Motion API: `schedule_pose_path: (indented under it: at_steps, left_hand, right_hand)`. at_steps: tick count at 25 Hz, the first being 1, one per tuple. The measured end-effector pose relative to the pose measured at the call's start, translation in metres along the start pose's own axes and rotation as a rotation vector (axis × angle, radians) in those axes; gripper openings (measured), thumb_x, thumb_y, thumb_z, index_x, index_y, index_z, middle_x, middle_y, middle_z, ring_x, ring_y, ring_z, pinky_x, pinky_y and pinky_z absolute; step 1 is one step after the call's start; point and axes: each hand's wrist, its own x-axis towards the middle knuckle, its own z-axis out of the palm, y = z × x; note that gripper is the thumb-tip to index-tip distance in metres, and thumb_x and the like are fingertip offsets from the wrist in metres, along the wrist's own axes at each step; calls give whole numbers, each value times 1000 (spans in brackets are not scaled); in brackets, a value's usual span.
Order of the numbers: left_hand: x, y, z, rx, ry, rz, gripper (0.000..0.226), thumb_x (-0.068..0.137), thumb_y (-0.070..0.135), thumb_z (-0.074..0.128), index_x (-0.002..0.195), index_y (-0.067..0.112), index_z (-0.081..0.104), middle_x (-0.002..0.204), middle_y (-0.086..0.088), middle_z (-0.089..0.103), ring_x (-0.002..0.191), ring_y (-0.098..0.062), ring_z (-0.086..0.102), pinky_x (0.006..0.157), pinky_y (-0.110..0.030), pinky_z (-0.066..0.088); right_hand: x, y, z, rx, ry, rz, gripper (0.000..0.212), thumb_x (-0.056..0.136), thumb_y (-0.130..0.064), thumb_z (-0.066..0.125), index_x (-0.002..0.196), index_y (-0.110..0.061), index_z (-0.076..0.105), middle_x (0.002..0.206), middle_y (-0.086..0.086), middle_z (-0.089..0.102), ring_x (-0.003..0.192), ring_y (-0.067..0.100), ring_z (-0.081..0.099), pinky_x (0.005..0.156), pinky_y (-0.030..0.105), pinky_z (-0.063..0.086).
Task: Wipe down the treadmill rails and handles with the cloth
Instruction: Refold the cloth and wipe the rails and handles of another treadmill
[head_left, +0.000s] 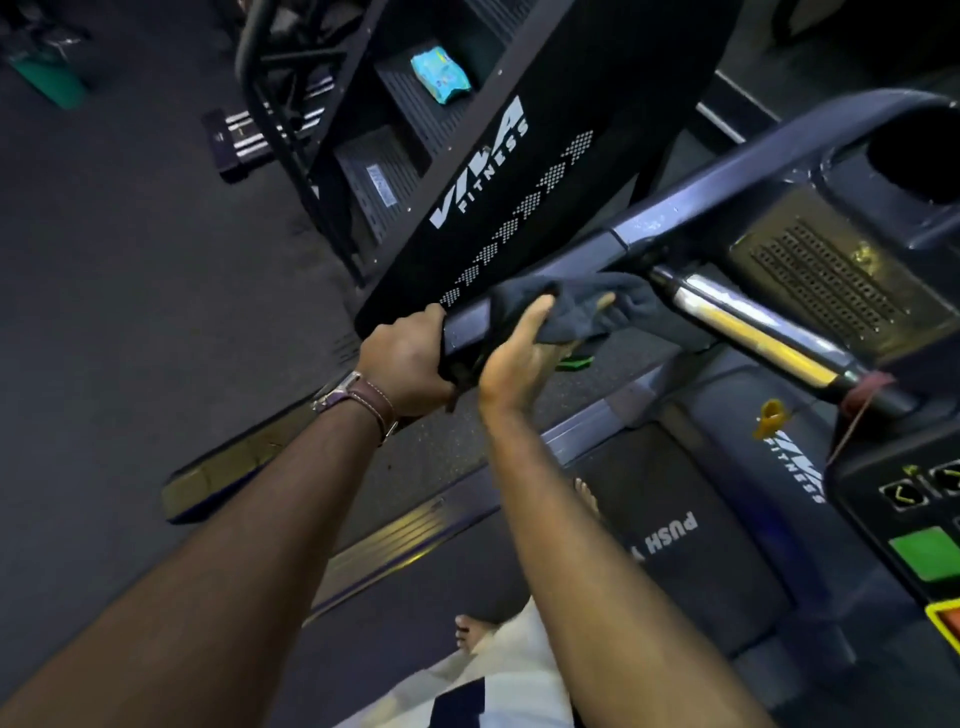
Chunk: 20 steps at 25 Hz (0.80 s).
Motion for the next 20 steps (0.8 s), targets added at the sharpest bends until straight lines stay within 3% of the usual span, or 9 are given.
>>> schedule_pose_path:
  at_steps: [2,3,5,8,11,13,16,18,20]
  left_hand:
    - [-1,2,-3,0,-22,-1,49,68,39,71,102,18,43,100,-5,63,90,-38,62,70,-38,47]
    - [-2,2,-5,-3,-31,1,50,68,39,71,104,18,43,101,-5,63,91,-37,62,72,-38,48]
    - [-2,1,-7,-16,-52,11,52,68,39,73,106,17,43,100,-6,62,91,-36,62,73,-38,48]
    - [0,-2,-5,-29,-57,8,52,66,34,73,107,19,44,98,-5,63,90,-36,62,68,-34,47]
    - [0,-9,-9,-77,-95,39,57,64,27,74,113,22,46,101,-2,63,93,-32,63,70,-30,46]
    - [-2,-13,-13,-132,-124,66,62,65,25,76,120,21,48,104,-2,63,94,-28,62,70,-28,43]
    - [-2,-16,-15,-195,-94,98,58,63,31,78,115,21,53,100,-2,65,90,-24,62,70,-26,42]
    - [-2,-17,-13,-205,-81,81,59,59,30,80,112,22,55,97,0,65,88,-22,62,68,-26,43]
    - [-1,-19,-11,-224,-77,50,61,55,28,82,111,21,57,95,2,64,84,-20,61,66,-25,45]
  right_hand:
    - [-8,27,-7,-65,-184,-57,79,95,-61,46,157,-20,20,157,10,32,140,17,40,111,25,38]
    - [0,31,-11,-15,-209,85,83,91,-68,47,150,-12,33,140,11,53,121,15,58,94,23,49]
    - [31,29,-7,157,10,346,68,95,-64,44,132,-7,52,103,1,69,85,7,67,72,22,49]
    - [16,20,-5,20,23,174,64,99,-60,40,147,-17,42,140,0,54,125,8,52,99,21,41]
    - [-10,57,-9,-129,-114,12,59,95,-63,46,128,-15,58,101,-12,65,91,-4,60,80,24,47]
    - [-1,35,-7,-157,36,-20,40,104,-41,42,140,-23,46,122,-19,58,108,-14,54,96,21,43]
    - [-7,28,-13,-235,-169,-354,66,99,-48,44,157,-29,18,166,4,2,153,21,1,124,30,5]
    - [-8,41,-25,-360,-262,-376,68,94,-62,43,154,-40,20,165,12,-1,152,31,-6,123,52,-3]
    - [-3,31,-21,-188,-148,-252,58,97,-56,41,147,-53,12,165,12,8,152,34,0,119,62,-3]
